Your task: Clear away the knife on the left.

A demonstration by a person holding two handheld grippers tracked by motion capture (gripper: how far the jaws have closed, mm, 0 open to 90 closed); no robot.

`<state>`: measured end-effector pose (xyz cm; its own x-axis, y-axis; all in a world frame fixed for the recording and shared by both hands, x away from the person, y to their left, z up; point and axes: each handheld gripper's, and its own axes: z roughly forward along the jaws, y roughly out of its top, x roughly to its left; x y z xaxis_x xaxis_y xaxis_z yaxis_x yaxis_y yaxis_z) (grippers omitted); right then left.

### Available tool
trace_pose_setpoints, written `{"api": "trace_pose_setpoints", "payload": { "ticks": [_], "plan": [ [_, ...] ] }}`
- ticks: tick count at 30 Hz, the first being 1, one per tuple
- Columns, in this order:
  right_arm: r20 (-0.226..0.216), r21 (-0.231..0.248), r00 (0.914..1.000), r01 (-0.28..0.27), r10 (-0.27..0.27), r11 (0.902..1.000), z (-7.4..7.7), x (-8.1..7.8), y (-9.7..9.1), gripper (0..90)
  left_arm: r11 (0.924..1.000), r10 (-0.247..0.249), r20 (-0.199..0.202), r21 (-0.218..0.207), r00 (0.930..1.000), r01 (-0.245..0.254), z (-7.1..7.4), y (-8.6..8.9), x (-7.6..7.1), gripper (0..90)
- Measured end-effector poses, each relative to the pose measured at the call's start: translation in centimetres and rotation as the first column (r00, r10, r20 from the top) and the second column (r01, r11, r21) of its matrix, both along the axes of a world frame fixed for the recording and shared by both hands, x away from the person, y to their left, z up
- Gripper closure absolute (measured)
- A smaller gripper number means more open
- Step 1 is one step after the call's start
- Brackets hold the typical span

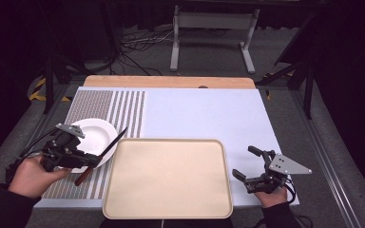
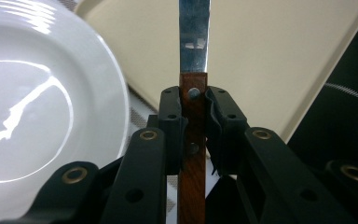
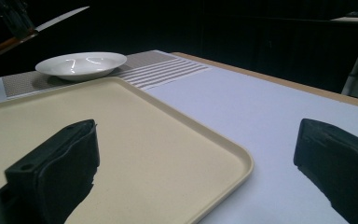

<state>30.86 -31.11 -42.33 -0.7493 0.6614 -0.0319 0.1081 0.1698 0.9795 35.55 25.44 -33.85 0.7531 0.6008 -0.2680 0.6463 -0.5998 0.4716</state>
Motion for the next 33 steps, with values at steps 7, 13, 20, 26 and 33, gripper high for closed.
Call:
{"api": "trace_pose_setpoints", "payload": {
  "ticks": [7,13,20,26,33],
  "plan": [
    [0.002,0.004,1.0,0.006,-0.006,1.0,0.1,-0.1,-0.1,1.1,0.9998,0.002,-0.028,-0.021,0.9996,-0.003,-0.5,-2.1,0.0,77.5],
    [0.001,0.007,1.0,0.005,-0.005,1.0,0.0,0.0,-0.2,1.1,0.9996,0.003,-0.061,-0.03,0.9981,-0.005,-1.4,-3.6,0.5,77.5],
    [0.002,0.006,1.0,0.007,-0.007,1.0,0.1,-0.1,-0.3,1.2,0.9992,-0.017,-0.079,-0.038,0.9968,0.015,-2.4,-5.2,0.4,77.5],
    [0.004,0.003,1.0,0.005,-0.005,1.0,0.1,-0.1,-0.2,1.3,0.9992,-0.006,-0.113,-0.04,0.9936,0.002,-3.4,-6.0,0.4,77.4],
    [0.003,0.001,1.0,0.005,-0.005,1.0,0.1,-0.1,-0.3,1.3,0.999,0.022,-0.155,-0.036,0.9877,-0.028,-4.7,-6.5,0.8,77.4]
  ]
}}
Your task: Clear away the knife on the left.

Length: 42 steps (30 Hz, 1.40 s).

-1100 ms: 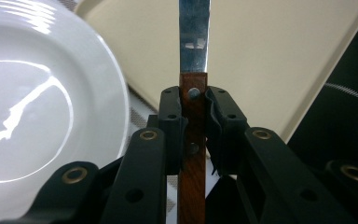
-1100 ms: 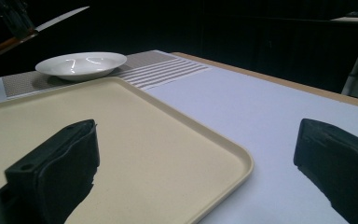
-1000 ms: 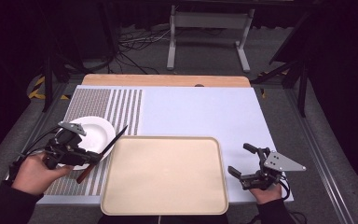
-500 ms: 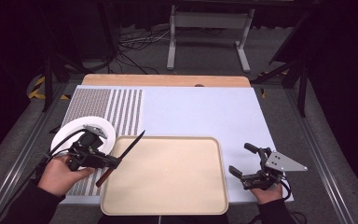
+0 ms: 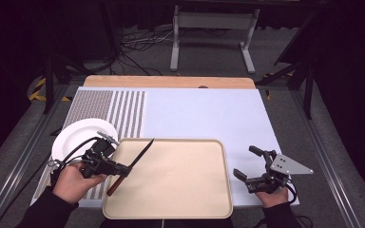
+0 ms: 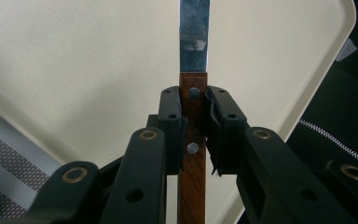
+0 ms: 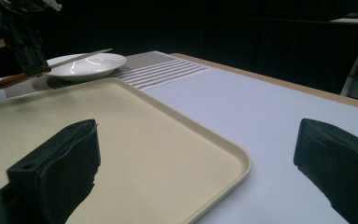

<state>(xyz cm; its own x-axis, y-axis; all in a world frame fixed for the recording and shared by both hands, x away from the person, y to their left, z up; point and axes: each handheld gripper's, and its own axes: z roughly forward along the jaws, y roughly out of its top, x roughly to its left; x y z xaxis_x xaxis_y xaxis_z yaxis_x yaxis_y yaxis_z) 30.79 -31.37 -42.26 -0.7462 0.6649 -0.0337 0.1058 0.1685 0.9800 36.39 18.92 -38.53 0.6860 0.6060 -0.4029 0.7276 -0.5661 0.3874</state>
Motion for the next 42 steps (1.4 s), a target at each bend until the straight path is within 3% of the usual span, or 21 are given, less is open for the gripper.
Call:
{"api": "trace_pose_setpoints", "payload": {
  "ticks": [6,12,22,42],
  "plan": [
    [-0.002,0.002,1.0,0.002,-0.002,1.0,0.0,0.0,-0.1,1.3,0.9989,0.046,-0.061,0.007,0.9971,-0.046,-1.1,-0.1,0.0,77.4],
    [0.0,-0.001,1.0,0.001,-0.001,1.0,0.0,0.0,0.0,1.4,0.9957,0.092,-0.094,0.016,0.9913,-0.091,-1.8,0.1,0.2,77.4],
    [0.001,-0.005,1.0,-0.001,0.001,1.0,0.0,0.0,0.0,1.5,0.994,0.108,-0.11,0.027,0.988,-0.106,-2.8,-0.2,0.1,77.3],
    [-0.001,-0.002,1.0,-0.002,0.002,1.0,0.0,0.0,0.0,1.8,0.992,0.113,-0.102,0.068,0.9883,-0.106,-3.9,-0.8,0.0,77.1]
  ]
}}
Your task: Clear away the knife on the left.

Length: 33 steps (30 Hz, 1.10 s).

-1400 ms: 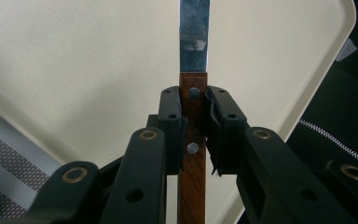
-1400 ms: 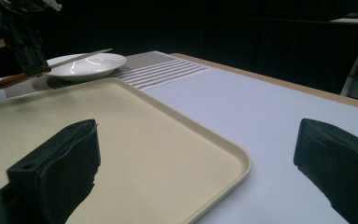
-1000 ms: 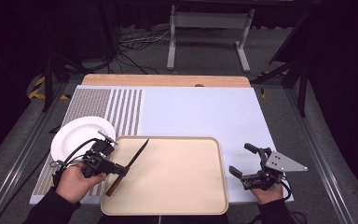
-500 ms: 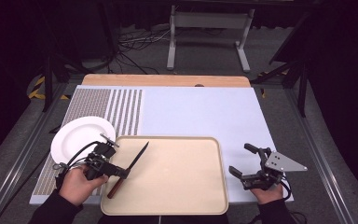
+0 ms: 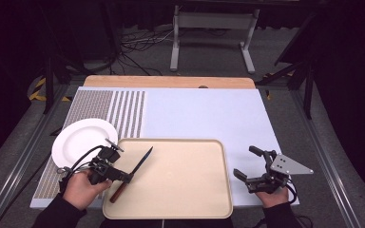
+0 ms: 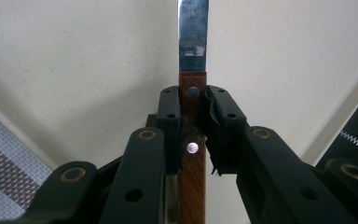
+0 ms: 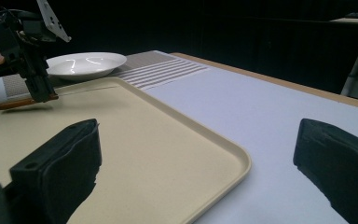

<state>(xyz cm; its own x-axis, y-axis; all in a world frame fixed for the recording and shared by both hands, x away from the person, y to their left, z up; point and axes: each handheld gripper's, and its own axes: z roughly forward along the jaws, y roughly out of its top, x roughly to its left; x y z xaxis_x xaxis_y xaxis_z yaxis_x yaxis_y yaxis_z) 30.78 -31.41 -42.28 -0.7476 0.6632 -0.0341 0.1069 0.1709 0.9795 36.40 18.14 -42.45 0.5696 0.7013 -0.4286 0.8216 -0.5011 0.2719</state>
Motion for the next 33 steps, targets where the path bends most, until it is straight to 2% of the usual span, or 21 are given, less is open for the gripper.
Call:
{"api": "trace_pose_setpoints", "payload": {
  "ticks": [9,19,20,23,25,27,28,30,31,32,33],
  "plan": [
    [0.0,0.003,1.0,-0.002,0.002,1.0,0.0,0.0,0.0,1.8,0.9995,-0.005,0.008,0.031,1.0,0.004,-0.4,-0.2,0.0,76.8],
    [-0.003,0.005,1.0,-0.003,0.003,1.0,0.0,0.0,0.0,1.8,0.9995,-0.009,0.0,0.031,1.0,0.009,-0.6,-0.3,0.0,76.1],
    [-0.003,0.005,1.0,-0.005,0.005,1.0,0.0,0.0,0.0,1.8,0.9997,-0.009,-0.001,0.025,1.0,0.009,-0.6,-0.2,0.1,75.0],
    [-0.002,0.004,1.0,-0.003,0.003,1.0,0.0,0.0,0.0,1.8,0.9999,-0.014,0.008,0.002,0.9999,0.014,-0.3,-0.1,0.1,64.1],
    [-0.002,0.005,1.0,-0.004,0.004,1.0,0.0,0.0,0.0,1.8,0.9997,-0.021,0.037,-0.007,0.9991,0.021,-0.1,-0.2,0.0,56.2],
    [0.0,0.004,1.0,-0.004,0.004,1.0,0.0,0.0,0.0,1.8,0.9995,-0.03,0.067,-0.009,0.9973,0.03,0.2,-0.3,-0.1,55.6],
    [0.0,0.004,1.0,-0.004,0.004,1.0,0.0,0.0,0.0,1.8,0.9995,-0.03,0.067,-0.009,0.9973,0.03,0.2,-0.3,-0.1,55.6],
    [0.0,0.004,1.0,-0.005,0.005,1.0,0.0,0.0,0.0,1.8,0.9982,-0.052,0.141,-0.021,0.9887,0.055,0.8,-0.5,-0.3,56.1],
    [-0.001,0.003,1.0,-0.005,0.005,1.0,0.0,0.0,0.0,1.8,0.9979,-0.056,0.153,-0.022,0.9867,0.06,1.1,-0.6,-0.4,58.9],
    [-0.001,0.003,1.0,-0.005,0.005,1.0,0.0,0.0,0.0,1.8,0.997,-0.068,0.176,-0.025,0.9821,0.074,1.3,-0.8,-0.5,63.8],
    [-0.001,0.002,1.0,-0.006,0.006,1.0,0.0,0.0,0.0,1.8,0.9967,-0.074,0.183,-0.021,0.9804,0.079,1.5,-1.0,-0.6,70.2]
  ]
}}
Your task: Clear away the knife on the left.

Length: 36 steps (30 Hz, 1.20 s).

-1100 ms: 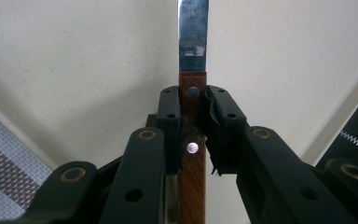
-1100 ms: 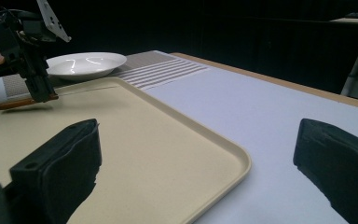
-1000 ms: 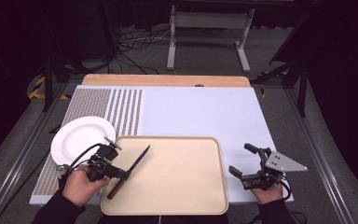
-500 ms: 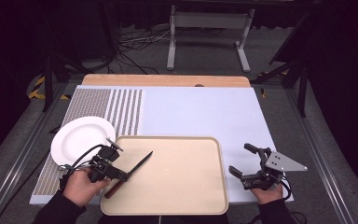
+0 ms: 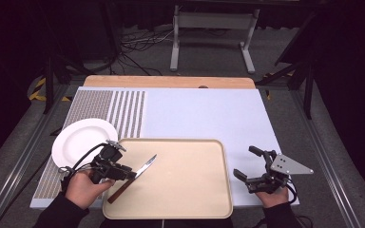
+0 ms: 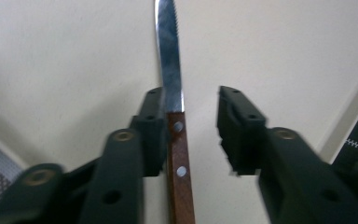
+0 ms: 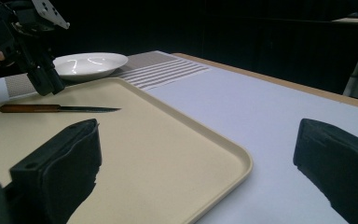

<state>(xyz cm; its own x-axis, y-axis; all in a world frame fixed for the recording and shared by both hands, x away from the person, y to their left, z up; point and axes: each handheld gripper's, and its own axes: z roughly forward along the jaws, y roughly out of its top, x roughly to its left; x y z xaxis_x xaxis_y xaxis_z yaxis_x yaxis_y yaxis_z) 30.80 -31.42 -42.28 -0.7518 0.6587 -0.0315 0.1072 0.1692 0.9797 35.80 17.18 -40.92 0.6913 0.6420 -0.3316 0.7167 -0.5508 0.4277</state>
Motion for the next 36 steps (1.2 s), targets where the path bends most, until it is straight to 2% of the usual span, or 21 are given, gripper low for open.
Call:
{"api": "trace_pose_setpoints", "payload": {
  "ticks": [4,6,10,11,12,21,36],
  "plan": [
    [-0.001,0.001,1.0,-0.002,0.002,1.0,0.0,0.0,0.0,1.8,0.9993,-0.035,0.041,0.009,0.9985,0.035,0.3,-1.0,-0.2,86.5],
    [-0.001,0.002,1.0,-0.002,0.002,1.0,0.0,0.0,0.0,1.8,0.9992,-0.037,0.045,0.016,0.9983,0.036,0.3,-1.3,-0.2,89.6],
    [-0.002,0.002,1.0,-0.003,0.003,1.0,0.0,0.0,0.0,1.8,0.997,-0.063,0.065,0.049,0.9959,0.06,0.0,-2.7,-0.1,89.8],
    [-0.002,0.001,1.0,-0.003,0.003,1.0,0.0,0.0,0.0,1.8,0.9966,-0.066,0.059,0.053,0.9961,0.063,-0.1,-3.0,-0.1,89.8],
    [0.0,0.002,1.0,-0.004,0.004,1.0,0.0,0.0,0.0,1.8,0.9946,-0.077,0.059,0.074,0.9953,0.073,-0.6,-3.7,-0.1,89.8],
    [-0.002,0.004,1.0,-0.006,0.006,1.0,0.0,0.0,-0.1,1.8,0.99,-0.076,0.031,0.122,0.9966,0.072,-2.1,-4.3,0.5,89.8],
    [-0.006,0.007,0.9999,-0.01,0.01,0.9999,-0.1,0.1,-0.1,1.8,0.9895,-0.075,0.026,0.126,0.9969,0.071,-2.4,-3.7,0.5,89.8]
  ]
}}
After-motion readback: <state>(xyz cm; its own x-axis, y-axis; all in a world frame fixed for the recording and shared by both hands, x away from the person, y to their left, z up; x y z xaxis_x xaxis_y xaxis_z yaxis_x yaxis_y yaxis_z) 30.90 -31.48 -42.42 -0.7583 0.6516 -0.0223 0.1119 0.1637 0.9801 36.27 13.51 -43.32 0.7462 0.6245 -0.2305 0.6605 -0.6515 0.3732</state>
